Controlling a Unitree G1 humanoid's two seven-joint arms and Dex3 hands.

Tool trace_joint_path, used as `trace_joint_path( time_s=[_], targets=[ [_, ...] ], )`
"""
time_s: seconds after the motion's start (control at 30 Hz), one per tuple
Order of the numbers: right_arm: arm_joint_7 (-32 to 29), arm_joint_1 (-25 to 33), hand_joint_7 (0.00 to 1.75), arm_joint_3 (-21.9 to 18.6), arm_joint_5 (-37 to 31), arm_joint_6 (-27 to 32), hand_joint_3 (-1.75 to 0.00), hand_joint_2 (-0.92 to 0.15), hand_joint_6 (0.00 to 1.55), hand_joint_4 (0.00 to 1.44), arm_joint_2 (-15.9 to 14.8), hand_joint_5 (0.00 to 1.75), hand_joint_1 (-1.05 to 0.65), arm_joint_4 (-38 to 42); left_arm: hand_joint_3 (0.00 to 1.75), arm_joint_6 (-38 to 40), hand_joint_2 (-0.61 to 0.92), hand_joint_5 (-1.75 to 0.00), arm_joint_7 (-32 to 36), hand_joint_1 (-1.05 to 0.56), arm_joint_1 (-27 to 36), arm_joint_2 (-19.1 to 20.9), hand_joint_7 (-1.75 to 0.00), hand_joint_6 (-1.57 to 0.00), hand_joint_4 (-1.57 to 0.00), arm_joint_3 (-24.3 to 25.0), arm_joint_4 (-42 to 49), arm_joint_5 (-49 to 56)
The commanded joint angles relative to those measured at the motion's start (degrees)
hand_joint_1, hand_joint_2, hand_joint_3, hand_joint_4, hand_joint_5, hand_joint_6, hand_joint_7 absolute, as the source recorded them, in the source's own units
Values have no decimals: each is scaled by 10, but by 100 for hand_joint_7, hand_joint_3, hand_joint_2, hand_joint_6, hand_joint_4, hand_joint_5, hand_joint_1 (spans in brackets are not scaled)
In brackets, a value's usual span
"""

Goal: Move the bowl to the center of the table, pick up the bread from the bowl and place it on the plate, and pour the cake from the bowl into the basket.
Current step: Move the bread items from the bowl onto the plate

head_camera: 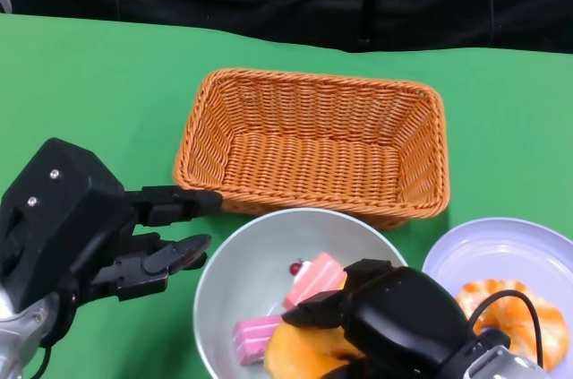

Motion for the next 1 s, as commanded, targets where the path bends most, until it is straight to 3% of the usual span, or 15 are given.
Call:
trace_joint_path(
  time_s=[0.03,0.07,0.13,0.27,0.57,0.77,1.0],
  targets=[
    [-82,4,153,-13,20,-52,-81,-60,84,97,-8,173,-19,33,48,7,92,-64,6,-45,-1,5,0,-47,-39,4,-10,0],
    [-107,4,166,-15,24,-66,-93,-52,80,97,-6,174,-19,42,48,8,92,-64,6,-45,-1,5,0,-47,-39,4,-10,0],
    [-146,2,172,-17,29,-89,-100,-47,78,98,-2,174,-18,57,48,7,92,-64,6,-45,-1,5,0,-47,-39,5,-9,0],
    [-217,1,175,-21,36,-125,-121,-36,78,100,11,175,-16,76,48,4,92,-64,4,-45,-1,6,0,-48,-40,4,-9,0],
    [-289,-6,175,-30,39,-164,-140,-24,80,102,20,175,-13,88,48,0,92,-63,2,-45,0,6,0,-48,-40,5,-5,-2],
    [-297,-7,175,-59,55,-165,-152,-14,82,104,26,175,-11,46,48,-4,92,-63,1,-46,2,7,-1,-48,-41,5,0,-3],
    [-271,9,175,-108,99,-149,-164,-18,83,107,36,175,-14,-23,48,-3,92,-63,1,-45,0,7,0,-48,-41,6,2,-6]
  ],
)
